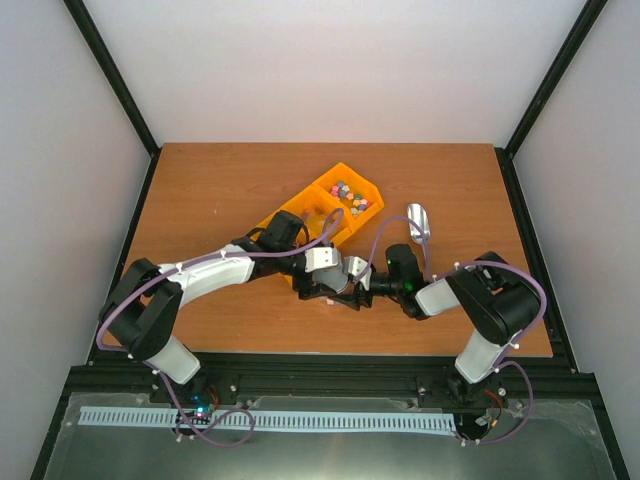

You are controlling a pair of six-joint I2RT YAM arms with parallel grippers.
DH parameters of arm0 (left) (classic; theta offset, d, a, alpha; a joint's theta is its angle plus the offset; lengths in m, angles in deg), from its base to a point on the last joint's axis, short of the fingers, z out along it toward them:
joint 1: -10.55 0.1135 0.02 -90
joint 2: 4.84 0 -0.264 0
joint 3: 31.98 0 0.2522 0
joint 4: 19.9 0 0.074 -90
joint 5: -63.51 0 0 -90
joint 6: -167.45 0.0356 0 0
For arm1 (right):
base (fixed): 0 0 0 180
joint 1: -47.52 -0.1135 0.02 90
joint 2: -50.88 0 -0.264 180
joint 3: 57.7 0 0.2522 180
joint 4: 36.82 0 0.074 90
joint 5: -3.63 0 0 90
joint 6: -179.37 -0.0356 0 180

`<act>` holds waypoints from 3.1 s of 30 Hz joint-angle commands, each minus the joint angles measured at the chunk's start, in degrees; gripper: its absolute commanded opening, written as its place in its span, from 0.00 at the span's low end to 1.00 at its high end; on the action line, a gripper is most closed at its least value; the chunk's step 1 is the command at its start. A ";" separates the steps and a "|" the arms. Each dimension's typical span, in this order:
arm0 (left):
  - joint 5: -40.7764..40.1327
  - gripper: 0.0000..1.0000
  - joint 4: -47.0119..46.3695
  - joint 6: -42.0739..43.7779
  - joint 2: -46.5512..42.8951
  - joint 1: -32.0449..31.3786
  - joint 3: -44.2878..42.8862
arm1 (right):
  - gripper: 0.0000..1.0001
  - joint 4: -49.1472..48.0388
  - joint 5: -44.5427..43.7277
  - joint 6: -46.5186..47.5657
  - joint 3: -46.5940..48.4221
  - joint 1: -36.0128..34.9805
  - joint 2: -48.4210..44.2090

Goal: Pack the candies

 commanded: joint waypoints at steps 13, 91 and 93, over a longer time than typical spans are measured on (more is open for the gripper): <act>13.19 0.39 19.63 24.01 4.38 -1.84 -5.57 | 0.47 9.93 9.64 8.16 4.44 2.13 -0.33; -4.32 1.00 44.40 -29.74 0.49 40.24 -45.65 | 1.00 59.47 -11.83 -28.38 49.25 35.25 -20.02; -7.49 1.00 45.40 -29.86 0.29 41.57 -43.49 | 1.00 61.09 -11.38 -27.44 46.31 37.31 -21.13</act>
